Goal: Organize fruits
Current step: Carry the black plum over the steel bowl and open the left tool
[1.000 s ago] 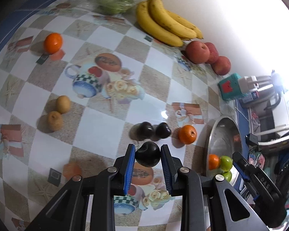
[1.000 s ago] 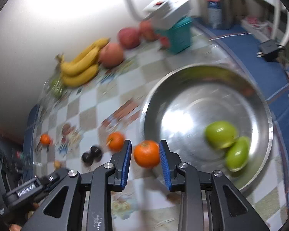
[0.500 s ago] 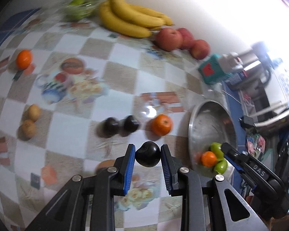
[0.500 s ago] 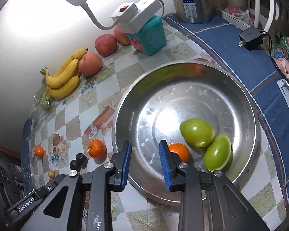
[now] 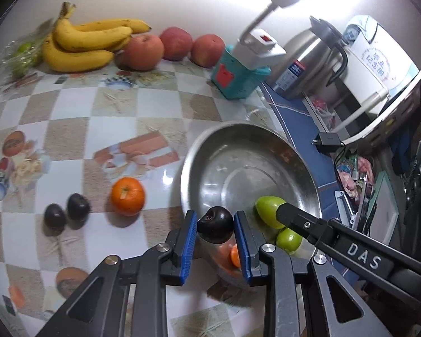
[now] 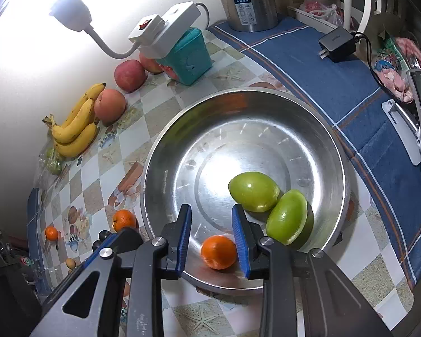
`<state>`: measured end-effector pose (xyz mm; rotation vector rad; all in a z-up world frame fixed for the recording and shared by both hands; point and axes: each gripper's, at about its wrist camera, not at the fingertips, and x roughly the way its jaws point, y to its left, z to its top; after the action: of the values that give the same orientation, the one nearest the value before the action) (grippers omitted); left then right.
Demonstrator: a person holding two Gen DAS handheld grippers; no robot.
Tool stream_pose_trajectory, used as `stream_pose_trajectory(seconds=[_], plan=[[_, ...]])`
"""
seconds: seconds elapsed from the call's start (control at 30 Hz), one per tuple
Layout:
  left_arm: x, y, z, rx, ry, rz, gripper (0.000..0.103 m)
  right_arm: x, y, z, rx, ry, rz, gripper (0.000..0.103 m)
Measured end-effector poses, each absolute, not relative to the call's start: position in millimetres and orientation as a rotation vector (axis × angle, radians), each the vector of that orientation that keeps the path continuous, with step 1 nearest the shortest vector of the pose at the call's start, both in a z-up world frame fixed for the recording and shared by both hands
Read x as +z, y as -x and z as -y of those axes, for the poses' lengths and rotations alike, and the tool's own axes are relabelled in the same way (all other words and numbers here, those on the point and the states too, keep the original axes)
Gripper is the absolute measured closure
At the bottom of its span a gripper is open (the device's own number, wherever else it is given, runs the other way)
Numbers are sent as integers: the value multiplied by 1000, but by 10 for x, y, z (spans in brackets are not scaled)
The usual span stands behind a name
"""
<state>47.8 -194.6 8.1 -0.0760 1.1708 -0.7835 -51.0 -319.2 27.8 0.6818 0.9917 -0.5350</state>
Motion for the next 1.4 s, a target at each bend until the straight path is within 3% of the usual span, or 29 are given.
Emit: stream_pose_trajectory(seconds=[1.0, 1.17, 1.4], plan=[[-236, -402, 2399, -771, -42, -1194, 72, 214, 572, 3300, -570, -725, -997, 72], [-204, -408, 2392, -771, -37, -1188, 61, 232, 580, 3299, -575, -727, -989, 72], [-100, -400, 2373, -772, -40, -1167, 61, 298, 596, 3301, -576, -729, -969, 72]])
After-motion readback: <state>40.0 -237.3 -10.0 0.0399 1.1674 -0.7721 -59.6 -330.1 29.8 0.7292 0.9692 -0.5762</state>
